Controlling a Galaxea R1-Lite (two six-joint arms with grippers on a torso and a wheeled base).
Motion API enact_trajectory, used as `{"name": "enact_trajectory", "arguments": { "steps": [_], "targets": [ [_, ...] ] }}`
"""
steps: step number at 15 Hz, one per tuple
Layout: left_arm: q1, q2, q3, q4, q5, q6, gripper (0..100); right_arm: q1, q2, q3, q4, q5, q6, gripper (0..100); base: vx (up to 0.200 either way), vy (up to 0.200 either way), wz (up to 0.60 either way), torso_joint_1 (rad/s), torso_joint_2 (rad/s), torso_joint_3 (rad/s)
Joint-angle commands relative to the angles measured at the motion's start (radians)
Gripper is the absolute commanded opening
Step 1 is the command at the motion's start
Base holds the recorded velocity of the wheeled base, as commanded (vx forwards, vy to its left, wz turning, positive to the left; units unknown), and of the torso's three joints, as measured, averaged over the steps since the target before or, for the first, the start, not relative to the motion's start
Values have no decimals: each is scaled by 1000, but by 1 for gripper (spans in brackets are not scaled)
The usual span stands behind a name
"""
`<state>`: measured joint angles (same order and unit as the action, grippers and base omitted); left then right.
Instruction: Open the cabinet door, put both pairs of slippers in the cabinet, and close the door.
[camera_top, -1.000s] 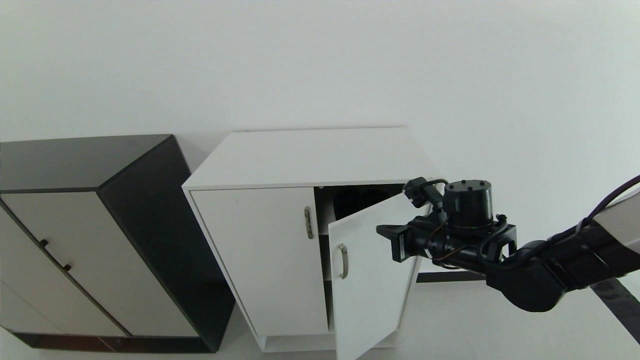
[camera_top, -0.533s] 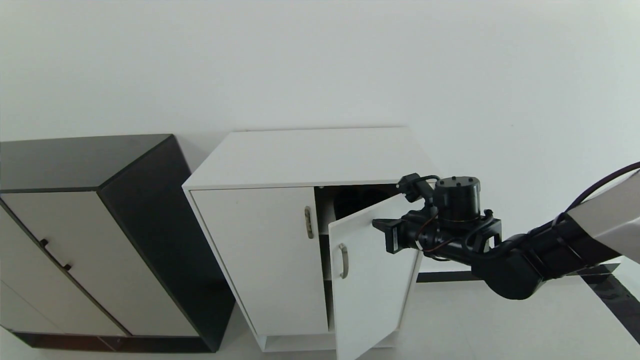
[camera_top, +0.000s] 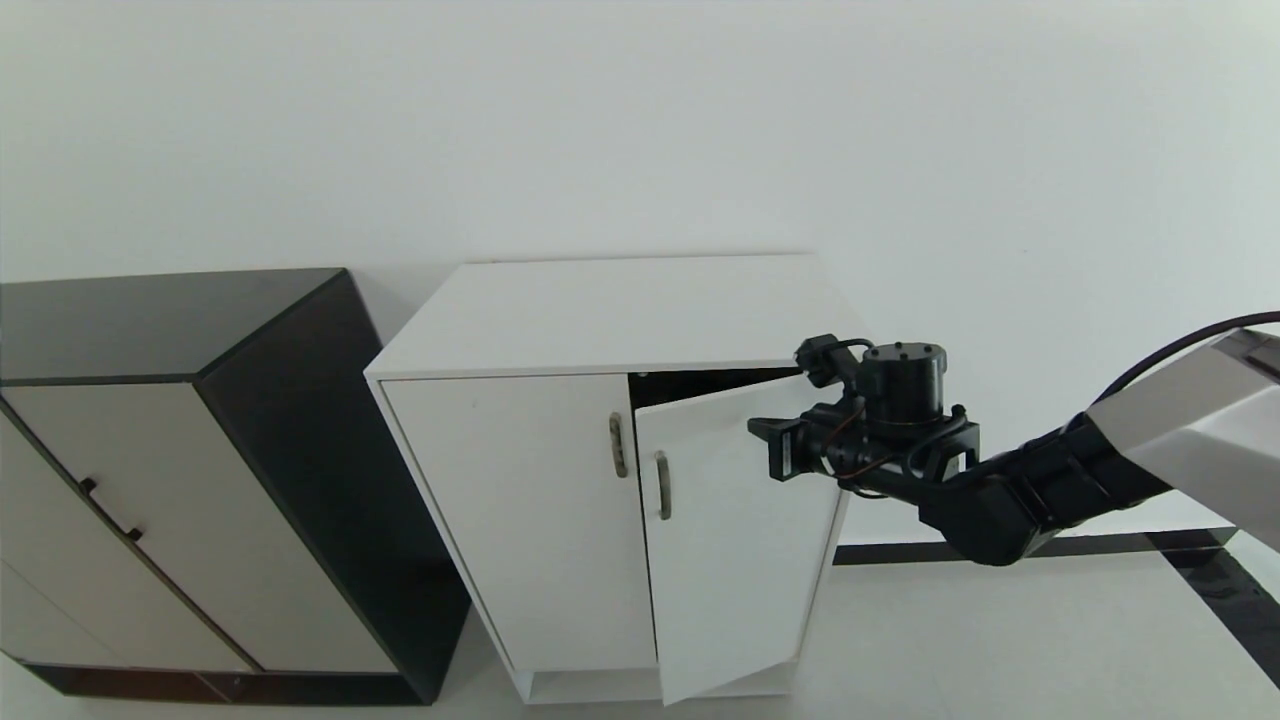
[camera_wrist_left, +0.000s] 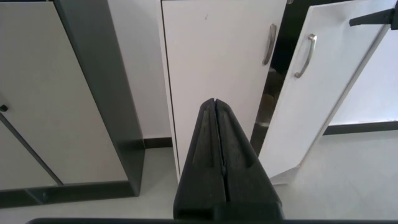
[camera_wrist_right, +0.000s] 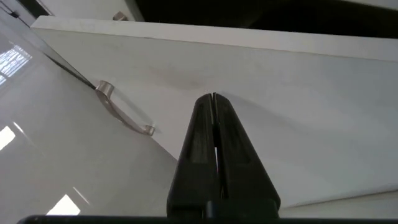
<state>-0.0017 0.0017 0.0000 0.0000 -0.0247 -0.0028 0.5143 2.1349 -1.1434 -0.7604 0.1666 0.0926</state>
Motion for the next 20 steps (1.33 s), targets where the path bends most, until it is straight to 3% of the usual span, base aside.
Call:
{"name": "enact_trajectory", "arguments": {
  "steps": [1,20],
  "targets": [
    [0,0,0,0,0,0,0,-11,33,-27,1,1,1,0,0,0,0,0,0,0],
    [0,1,0,0,0,0,0,-62,137,-107,-2,-1,-1,0,0,0,0,0,0,0]
  ]
}}
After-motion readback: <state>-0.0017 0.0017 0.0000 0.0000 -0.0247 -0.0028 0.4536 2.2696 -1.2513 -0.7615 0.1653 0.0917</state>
